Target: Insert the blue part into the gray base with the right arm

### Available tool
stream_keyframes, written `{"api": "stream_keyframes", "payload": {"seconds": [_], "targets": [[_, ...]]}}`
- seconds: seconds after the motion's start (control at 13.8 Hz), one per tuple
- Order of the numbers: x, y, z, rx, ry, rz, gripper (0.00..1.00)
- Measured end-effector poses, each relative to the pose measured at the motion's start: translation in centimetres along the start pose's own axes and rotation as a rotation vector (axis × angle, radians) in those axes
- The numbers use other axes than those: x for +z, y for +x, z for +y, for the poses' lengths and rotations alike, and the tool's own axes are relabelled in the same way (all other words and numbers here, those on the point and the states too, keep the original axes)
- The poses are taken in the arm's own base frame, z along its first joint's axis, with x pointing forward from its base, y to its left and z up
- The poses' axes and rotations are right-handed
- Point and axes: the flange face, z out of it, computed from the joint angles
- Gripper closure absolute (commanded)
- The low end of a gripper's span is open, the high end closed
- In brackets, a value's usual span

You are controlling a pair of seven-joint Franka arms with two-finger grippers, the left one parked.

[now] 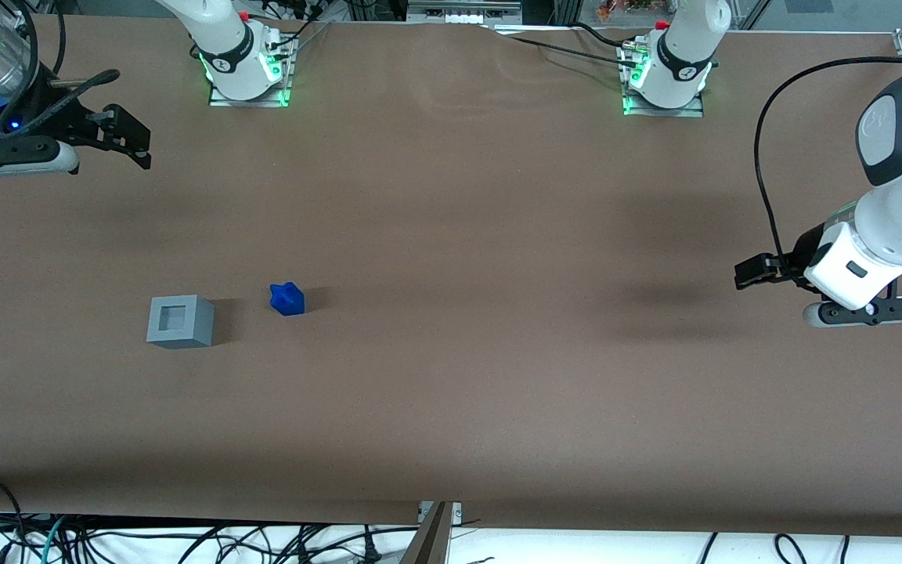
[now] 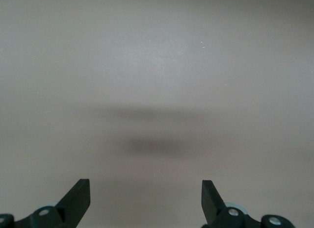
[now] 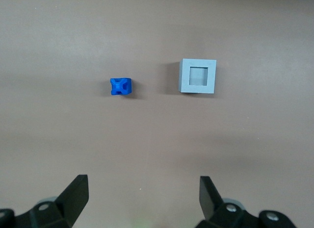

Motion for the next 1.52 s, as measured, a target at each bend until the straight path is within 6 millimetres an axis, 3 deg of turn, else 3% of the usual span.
{"api": "stream_keyframes", "payload": {"seconds": [0.51,0.72,1.01,1.16,1.38,1.52], "targets": [[0.8,0.1,0.0,-0.004,0.000,-0.006,0.00],[3.6,1.0,-0.3,-0.005,0.015,0.008,0.00],[10.7,3.7,-1.7,-0.022,0.024,0.013,0.00],[15.7,5.3,-3.6,-0.050,0.029,0.034,0.00],[23.6,5.8,-6.0,-0.082,0.037,0.060,0.01],[27.3,6.4,-6.8,-0.084,0.043,0.072,0.01]]}}
